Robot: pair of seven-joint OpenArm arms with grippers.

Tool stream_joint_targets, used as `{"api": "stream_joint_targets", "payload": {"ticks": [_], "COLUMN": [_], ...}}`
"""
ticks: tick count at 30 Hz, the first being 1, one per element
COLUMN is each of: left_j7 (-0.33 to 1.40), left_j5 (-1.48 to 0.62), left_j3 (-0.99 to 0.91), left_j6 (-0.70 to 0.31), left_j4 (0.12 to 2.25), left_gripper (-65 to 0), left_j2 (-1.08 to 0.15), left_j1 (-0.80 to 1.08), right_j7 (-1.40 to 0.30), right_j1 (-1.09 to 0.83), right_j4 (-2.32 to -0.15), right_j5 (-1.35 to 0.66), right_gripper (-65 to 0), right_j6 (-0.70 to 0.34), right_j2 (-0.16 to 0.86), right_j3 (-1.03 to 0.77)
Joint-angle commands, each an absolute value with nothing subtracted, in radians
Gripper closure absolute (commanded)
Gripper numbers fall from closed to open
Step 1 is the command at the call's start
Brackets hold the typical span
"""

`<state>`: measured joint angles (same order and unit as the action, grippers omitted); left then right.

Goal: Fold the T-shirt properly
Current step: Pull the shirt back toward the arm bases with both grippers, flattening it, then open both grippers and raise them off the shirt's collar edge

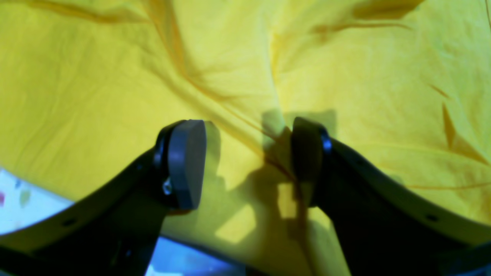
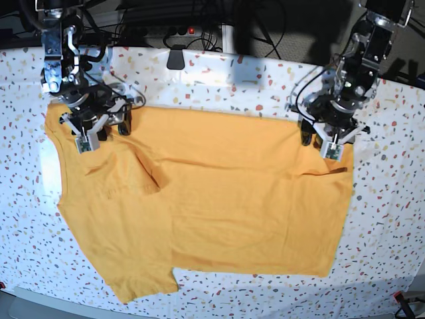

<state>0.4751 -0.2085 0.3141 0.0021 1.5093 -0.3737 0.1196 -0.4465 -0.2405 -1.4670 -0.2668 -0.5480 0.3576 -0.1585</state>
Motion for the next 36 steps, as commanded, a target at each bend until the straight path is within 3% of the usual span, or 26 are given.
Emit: {"api": "stream_joint_targets", "payload": {"ticks": [1,12,22,36], "left_j7": [0.595,0.614,0.617,0.636], "left_j5": [-0.182,-0.156,-0.093,-0.041], "left_j3": [0.321,0.321,0.321,0.321], "left_j6": [0.006,0.027,0.068,0.087], "left_j4": [1.518,1.641,1.720,1.763], "left_gripper": [-29.0,-29.0,-29.0,-29.0], "left_j2": [-0.383,-0.383,-0.382,-0.382], "left_j1": [0.157,0.344,0.465,0.499], "right_j7": [-0.553,-0.561,-0.616,-0.634], "right_j1": [-0.282,-0.469,-0.502,-0.552], "right_j4": [-1.470,-1.605,-1.665,-1.667], "right_j5": [-0.246,-0.246,-0.245,-0.244], "right_gripper": [-34.3,-34.3,-34.3,-34.3], "right_j6": [-0.562,-0.561,-0.561,-0.561], "right_j2": [0.366,0.366,0.366,0.366], "right_j3": [-0.170,-0.277,-0.284,-0.323]}}
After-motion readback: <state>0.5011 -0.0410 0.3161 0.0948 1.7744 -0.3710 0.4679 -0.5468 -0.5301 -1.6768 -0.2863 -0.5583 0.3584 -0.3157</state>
